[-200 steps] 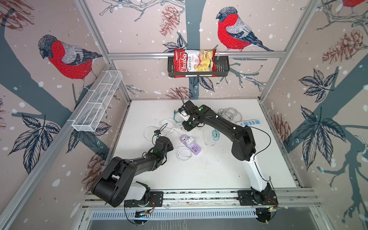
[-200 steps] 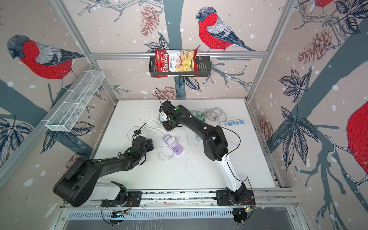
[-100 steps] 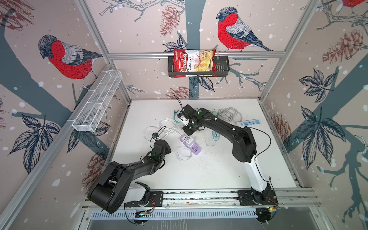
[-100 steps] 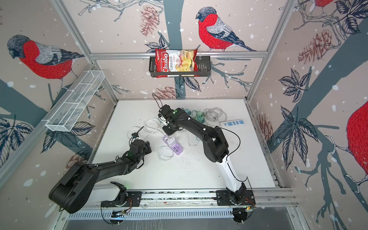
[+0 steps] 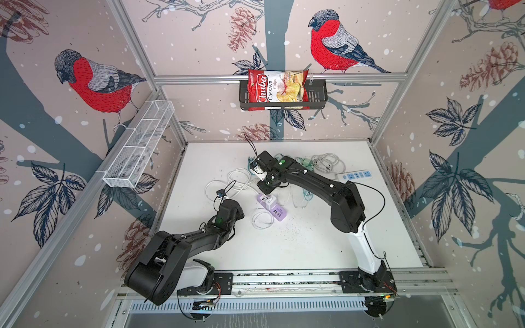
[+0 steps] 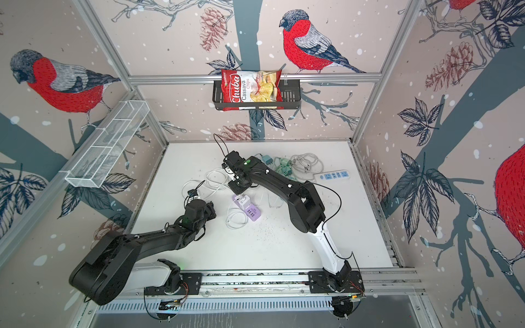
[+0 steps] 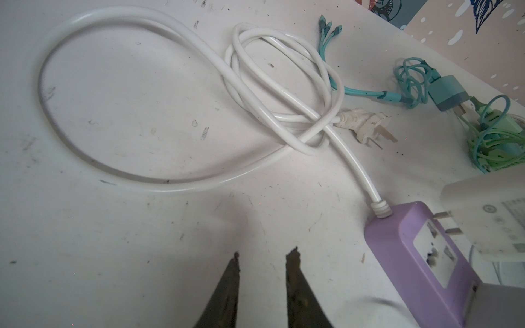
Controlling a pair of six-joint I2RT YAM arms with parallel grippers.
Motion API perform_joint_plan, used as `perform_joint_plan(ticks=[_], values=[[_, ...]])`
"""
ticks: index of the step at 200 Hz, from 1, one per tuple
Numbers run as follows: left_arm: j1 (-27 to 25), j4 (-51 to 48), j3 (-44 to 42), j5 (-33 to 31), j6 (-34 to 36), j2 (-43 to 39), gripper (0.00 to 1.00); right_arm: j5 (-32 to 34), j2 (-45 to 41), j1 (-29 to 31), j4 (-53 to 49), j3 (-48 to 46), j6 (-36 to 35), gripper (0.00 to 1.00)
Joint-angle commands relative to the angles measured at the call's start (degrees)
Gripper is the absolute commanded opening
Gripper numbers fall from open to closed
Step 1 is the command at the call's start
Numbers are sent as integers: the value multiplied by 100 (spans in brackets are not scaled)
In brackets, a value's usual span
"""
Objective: Insert the plug
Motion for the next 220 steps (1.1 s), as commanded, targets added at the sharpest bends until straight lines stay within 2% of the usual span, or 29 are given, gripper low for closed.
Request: perform_joint_plan(ticks=[1, 220], values=[[8, 186, -20, -1, 71, -42, 29, 44, -69, 41, 190, -86, 171, 9], [13, 413, -22, 116, 49, 173, 28, -14, -432, -69, 645, -885, 286, 9]])
